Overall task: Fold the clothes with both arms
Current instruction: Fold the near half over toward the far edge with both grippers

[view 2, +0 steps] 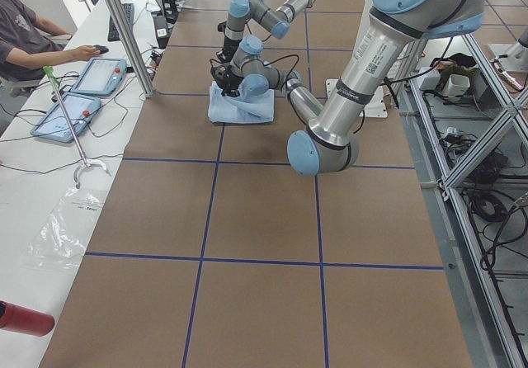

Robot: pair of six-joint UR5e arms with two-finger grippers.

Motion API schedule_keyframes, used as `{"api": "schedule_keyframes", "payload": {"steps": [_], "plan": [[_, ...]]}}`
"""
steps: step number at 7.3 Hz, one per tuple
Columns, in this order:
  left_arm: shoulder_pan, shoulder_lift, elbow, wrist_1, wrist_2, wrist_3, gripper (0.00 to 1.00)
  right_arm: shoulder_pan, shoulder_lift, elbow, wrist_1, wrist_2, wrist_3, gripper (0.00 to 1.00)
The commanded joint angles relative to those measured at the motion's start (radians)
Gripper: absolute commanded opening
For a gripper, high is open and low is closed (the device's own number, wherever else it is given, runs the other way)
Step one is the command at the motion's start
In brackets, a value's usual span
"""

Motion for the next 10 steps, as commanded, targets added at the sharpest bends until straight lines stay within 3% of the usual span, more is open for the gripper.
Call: {"api": "schedule_keyframes", "payload": {"steps": [1,3,4,6,7,9,10], "plan": [[-0.028,-0.055,0.154,-0.098,0.001,0.013,0.00,0.024,0.049,-0.151,0.108,0.023,-0.043,0.00],[-0.029,-0.075,0.232,-0.153,0.001,0.030,0.00,0.024,0.062,-0.217,0.164,0.023,-0.104,0.00],[-0.031,-0.076,0.258,-0.173,0.001,0.058,0.26,0.026,0.071,-0.278,0.235,0.023,-0.115,0.34],[-0.077,-0.076,0.272,-0.187,-0.003,0.160,0.49,0.050,0.091,-0.326,0.277,0.020,-0.248,1.00],[-0.084,-0.076,0.271,-0.193,-0.005,0.179,0.50,0.069,0.089,-0.326,0.274,0.020,-0.335,1.00],[-0.170,-0.058,0.262,-0.225,-0.156,0.308,0.50,0.180,0.038,-0.291,0.258,0.151,-0.541,1.00],[-0.195,0.012,0.198,-0.224,-0.204,0.445,0.50,0.226,-0.080,-0.162,0.214,0.193,-0.656,1.00]]}}
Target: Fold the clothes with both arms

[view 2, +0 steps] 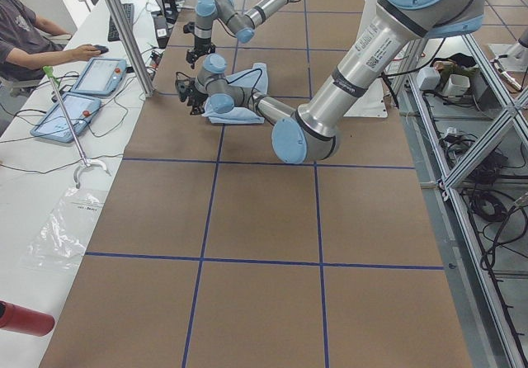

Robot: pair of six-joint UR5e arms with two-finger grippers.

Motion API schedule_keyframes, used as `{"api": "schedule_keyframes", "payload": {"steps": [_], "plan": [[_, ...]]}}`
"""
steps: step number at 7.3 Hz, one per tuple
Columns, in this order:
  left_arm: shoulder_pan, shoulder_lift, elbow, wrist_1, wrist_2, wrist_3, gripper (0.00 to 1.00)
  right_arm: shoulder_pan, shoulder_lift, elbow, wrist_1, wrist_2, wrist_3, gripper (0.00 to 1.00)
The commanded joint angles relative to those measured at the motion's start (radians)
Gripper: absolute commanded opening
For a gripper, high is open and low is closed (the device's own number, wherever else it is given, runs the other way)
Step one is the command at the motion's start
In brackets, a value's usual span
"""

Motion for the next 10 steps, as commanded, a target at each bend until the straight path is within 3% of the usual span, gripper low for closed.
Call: {"api": "schedule_keyframes", "payload": {"steps": [1,2,4,6,8,9,10], "plan": [[-0.084,0.155,-0.148,-0.003,-0.104,0.352,0.50,0.112,-0.224,0.233,-0.109,0.124,-0.317,1.00],[-0.136,0.257,-0.243,-0.002,-0.173,0.528,0.50,0.185,-0.343,0.364,-0.169,0.165,-0.498,1.00],[-0.280,0.427,-0.337,0.001,-0.302,0.879,0.51,0.369,-0.548,0.486,-0.200,0.321,-0.931,1.00],[-0.449,0.533,-0.333,0.009,-0.446,1.201,0.53,0.503,-0.752,0.605,-0.205,0.342,-1.231,1.00],[-0.555,0.628,-0.331,0.015,-0.526,1.361,0.55,0.583,-0.891,0.701,-0.267,0.342,-1.413,1.00],[-0.618,0.656,-0.339,0.076,-0.545,1.474,0.63,0.592,-0.942,0.739,-0.298,0.339,-1.470,1.00],[-0.655,0.694,-0.378,0.159,-0.563,1.536,0.99,0.605,-0.972,0.752,-0.300,0.337,-1.472,1.00]]}}
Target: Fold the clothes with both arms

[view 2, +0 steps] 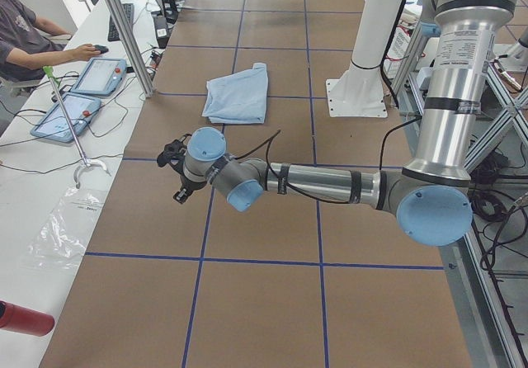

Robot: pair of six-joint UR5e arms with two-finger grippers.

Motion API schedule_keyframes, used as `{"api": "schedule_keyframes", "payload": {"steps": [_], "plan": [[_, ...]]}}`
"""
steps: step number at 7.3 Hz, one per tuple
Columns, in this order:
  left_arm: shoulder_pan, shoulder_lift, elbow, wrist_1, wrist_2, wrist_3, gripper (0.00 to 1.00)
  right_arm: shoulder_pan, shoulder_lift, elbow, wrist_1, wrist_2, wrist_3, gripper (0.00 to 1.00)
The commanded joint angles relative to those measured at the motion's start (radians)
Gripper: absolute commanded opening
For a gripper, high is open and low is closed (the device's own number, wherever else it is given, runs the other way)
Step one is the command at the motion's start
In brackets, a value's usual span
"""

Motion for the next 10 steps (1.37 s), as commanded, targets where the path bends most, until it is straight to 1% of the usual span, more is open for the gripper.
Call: {"api": "schedule_keyframes", "payload": {"steps": [1,2,3,5,6,7,8,10], "plan": [[-0.074,0.139,-0.132,0.103,-0.026,0.103,1.00,0.032,-0.097,0.058,-0.012,0.007,-0.038,1.00],[-0.074,0.162,-0.142,0.118,-0.029,0.097,1.00,0.032,-0.144,0.108,-0.014,0.007,-0.038,1.00],[-0.082,0.197,-0.188,0.128,-0.029,0.095,1.00,0.032,-0.161,0.127,-0.015,0.006,-0.038,1.00],[-0.085,0.196,-0.222,0.235,-0.023,0.079,1.00,0.032,-0.177,0.126,-0.015,0.004,-0.028,1.00],[-0.083,0.193,-0.207,0.227,-0.021,0.077,1.00,0.032,-0.177,0.126,-0.012,-0.002,-0.022,1.00],[-0.083,0.196,-0.227,0.221,-0.018,0.079,1.00,0.032,-0.180,0.120,-0.008,0.009,-0.022,1.00],[-0.083,0.205,-0.224,0.221,-0.020,0.080,1.00,0.031,-0.175,0.119,-0.015,0.007,-0.021,1.00],[-0.076,0.183,-0.234,0.215,-0.023,0.079,1.00,0.031,-0.166,0.122,-0.015,0.018,-0.022,1.00]]}}
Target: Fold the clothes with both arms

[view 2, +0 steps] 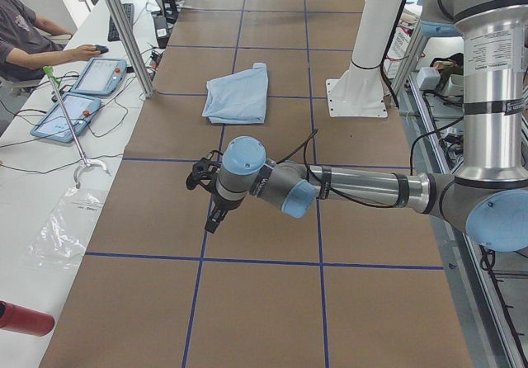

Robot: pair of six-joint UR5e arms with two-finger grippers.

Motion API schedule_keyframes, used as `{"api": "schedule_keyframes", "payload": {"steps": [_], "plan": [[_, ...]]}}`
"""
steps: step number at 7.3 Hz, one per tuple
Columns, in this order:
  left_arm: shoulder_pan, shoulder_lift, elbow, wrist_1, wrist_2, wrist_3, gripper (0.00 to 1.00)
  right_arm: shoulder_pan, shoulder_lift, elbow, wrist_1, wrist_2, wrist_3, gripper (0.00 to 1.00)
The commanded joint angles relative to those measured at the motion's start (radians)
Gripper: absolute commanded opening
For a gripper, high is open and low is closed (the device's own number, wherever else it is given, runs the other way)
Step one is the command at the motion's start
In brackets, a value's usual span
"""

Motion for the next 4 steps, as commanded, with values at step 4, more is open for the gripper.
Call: {"api": "schedule_keyframes", "payload": {"steps": [4], "plan": [[0.008,-0.022,0.015,-0.051,-0.007,0.006,1.00,0.000,0.009,-0.018,0.009,0.049,-0.002,1.00]]}}
